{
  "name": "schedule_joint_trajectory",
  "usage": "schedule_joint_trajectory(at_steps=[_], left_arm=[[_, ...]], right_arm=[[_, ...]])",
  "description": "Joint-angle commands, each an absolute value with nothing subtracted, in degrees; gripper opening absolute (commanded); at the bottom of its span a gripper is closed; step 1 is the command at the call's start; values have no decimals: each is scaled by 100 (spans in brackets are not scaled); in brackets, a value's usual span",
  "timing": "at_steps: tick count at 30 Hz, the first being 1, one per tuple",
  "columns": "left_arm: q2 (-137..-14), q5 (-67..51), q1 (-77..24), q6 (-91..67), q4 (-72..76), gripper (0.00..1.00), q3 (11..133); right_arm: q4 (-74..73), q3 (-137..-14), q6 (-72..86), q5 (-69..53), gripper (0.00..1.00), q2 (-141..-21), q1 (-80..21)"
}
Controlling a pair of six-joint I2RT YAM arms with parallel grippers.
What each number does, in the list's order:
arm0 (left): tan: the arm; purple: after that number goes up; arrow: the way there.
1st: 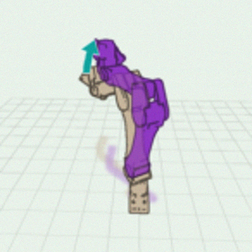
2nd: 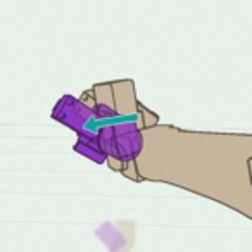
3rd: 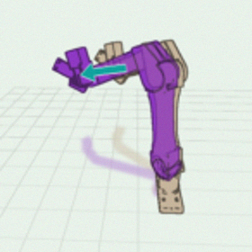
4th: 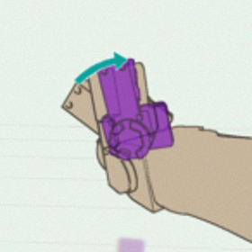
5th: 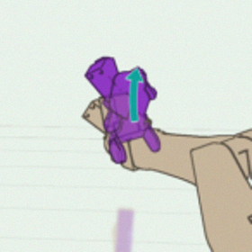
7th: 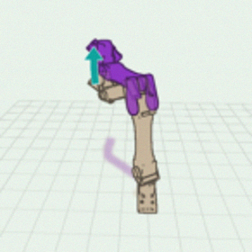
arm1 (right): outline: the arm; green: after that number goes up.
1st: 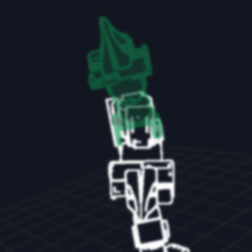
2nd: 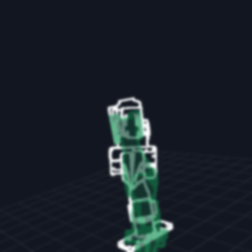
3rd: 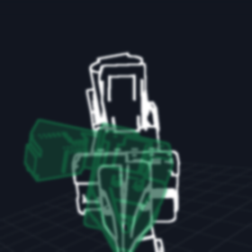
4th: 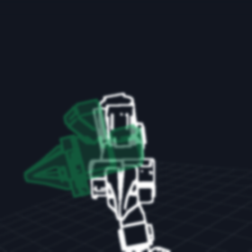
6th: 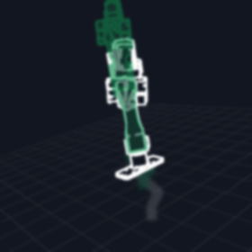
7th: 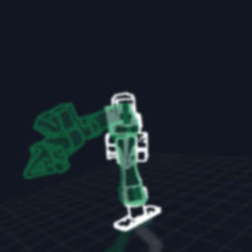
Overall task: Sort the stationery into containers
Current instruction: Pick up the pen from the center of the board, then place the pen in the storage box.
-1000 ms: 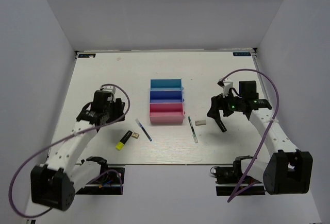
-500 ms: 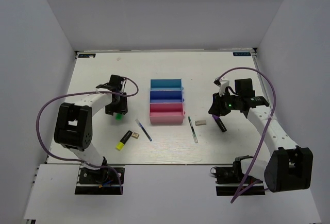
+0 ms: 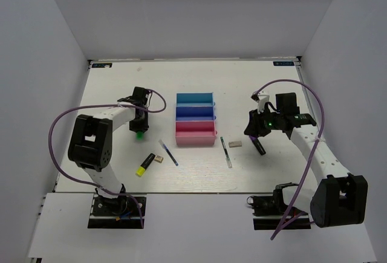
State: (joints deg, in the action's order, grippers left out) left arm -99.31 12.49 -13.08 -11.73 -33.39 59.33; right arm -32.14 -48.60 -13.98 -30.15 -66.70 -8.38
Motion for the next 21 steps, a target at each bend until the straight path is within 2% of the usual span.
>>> schedule_joint_trajectory(at_steps=[1,2,3,5,8,9,13,21], left_arm=[[-9853,1450,-1423,-1116,-3287,19,5994],[-9670,1381,-1485,-1116,-3313,17,6064],[-9564,1336,-1529,-1090,-3331,16,6151],[-9186,1022,-1757,-1037,-3383,13,6370],[-8930,374,-2117,-774,-3472,8,6933],[-8921,239,-2196,-599,-3498,7,7056],[-9096,-184,-2732,373,-3639,0,8021],[-9377,-1212,-3067,2432,-2347,0,7945]], right_arm=[[-3287,-5001,-1494,-3050,43,-6530,-852],[-3296,-5001,-1512,-3041,75,-6548,-940],[-3278,-5001,-1538,-3041,83,-6530,-853],[-3313,-4992,-1643,-3102,81,-6513,-853],[-3358,-4984,-1731,-3261,14,-6426,-844],[-3357,-4975,-1740,-3296,0,-6503,-870],[-3296,-4913,-1740,-3191,0,-6434,-844],[-3217,-4861,-1688,-3173,0,-6381,-861]])
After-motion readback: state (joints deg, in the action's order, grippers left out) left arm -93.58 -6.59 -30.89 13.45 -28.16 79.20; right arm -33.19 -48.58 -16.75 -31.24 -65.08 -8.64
